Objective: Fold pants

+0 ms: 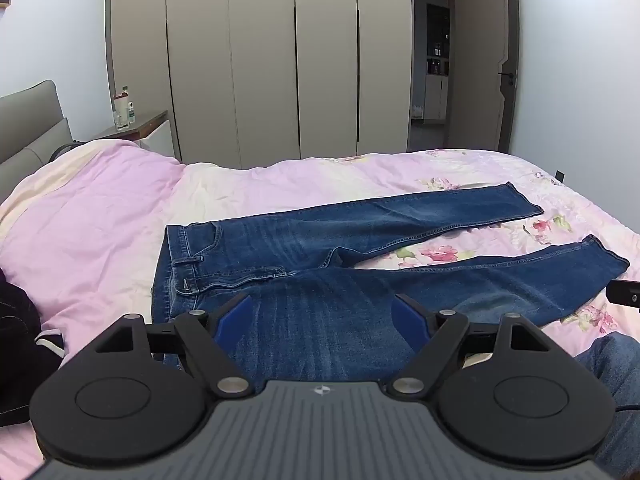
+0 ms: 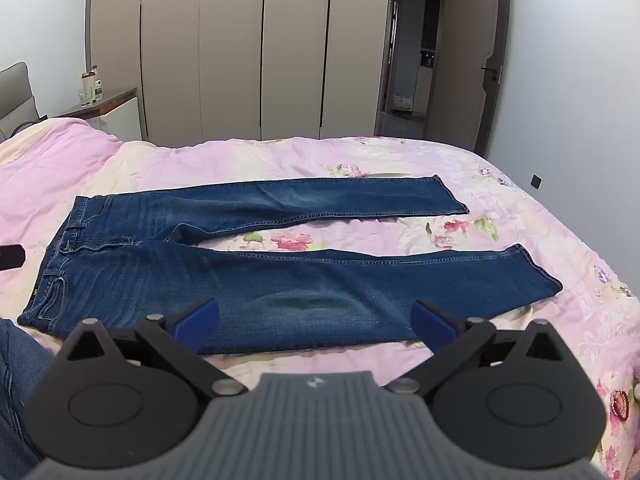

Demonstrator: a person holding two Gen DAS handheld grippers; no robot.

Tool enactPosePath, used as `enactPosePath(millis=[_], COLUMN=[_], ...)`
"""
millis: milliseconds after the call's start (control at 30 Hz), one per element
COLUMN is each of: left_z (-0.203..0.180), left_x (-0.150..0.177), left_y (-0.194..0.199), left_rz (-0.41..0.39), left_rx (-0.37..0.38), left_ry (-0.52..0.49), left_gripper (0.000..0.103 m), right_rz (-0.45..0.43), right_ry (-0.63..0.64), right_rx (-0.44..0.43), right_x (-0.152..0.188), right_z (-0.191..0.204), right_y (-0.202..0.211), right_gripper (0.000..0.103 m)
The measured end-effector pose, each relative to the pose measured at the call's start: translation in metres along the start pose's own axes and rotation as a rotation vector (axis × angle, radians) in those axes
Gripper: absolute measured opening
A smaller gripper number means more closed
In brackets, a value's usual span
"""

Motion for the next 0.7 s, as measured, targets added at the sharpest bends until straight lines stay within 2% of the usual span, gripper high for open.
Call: enactPosePath(millis=[700], left_z=[0.009], left_x=[0.003], left_y=[0.003], left_rz=[0.017], left_rx=[-0.008], left_ry=[-0.009], left_gripper=[0.093], right_rz=[0.014], right_ry=[-0.010], right_rx=[-0.007], right_x=[0.001], right_z=[0.000], right_y=[-0.003], right_gripper=[0.098])
Point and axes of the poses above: each gripper's, at about its wrist camera, not at the fingertips, and y roughly against the way its jaws point, z to its left, x to its underside, the point moved 7 cm from there along -y, roughly the way its jaws point, and after that the axes turned 2 degrees about -z, right-handed, at the moved point
